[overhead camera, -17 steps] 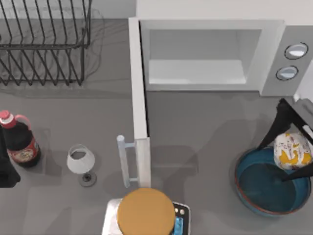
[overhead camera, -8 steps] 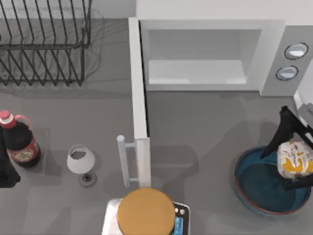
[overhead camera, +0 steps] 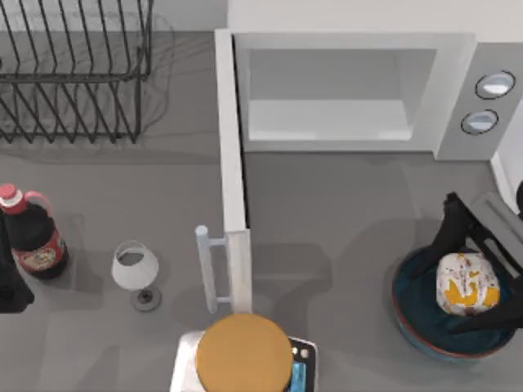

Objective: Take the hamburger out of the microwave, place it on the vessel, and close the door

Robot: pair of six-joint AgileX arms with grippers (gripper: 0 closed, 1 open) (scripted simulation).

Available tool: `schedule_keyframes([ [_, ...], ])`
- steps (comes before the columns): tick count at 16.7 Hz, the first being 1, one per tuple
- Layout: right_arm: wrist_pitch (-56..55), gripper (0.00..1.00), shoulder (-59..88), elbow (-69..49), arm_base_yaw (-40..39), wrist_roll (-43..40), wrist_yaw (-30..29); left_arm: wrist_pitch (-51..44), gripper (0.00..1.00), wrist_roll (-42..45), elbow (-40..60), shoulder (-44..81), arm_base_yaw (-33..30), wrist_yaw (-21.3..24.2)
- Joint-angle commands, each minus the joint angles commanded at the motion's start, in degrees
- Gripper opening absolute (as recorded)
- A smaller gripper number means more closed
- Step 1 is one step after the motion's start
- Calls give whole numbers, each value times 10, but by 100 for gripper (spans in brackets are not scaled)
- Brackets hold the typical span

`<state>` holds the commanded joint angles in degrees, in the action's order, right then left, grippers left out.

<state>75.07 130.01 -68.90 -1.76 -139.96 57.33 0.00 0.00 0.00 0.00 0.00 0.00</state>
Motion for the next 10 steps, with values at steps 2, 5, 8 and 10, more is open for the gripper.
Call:
schedule_keyframes([
  [2,0,0,0,0,0,0,0,0,100,0,0,0,0,0],
  [5,0,15,0,0,0,0,0,0,100,0,0,0,0,0],
  [8,0,38,0,0,0,0,0,0,100,0,0,0,0,0],
  [10,0,53,0,0,0,0,0,0,100,0,0,0,0,0],
])
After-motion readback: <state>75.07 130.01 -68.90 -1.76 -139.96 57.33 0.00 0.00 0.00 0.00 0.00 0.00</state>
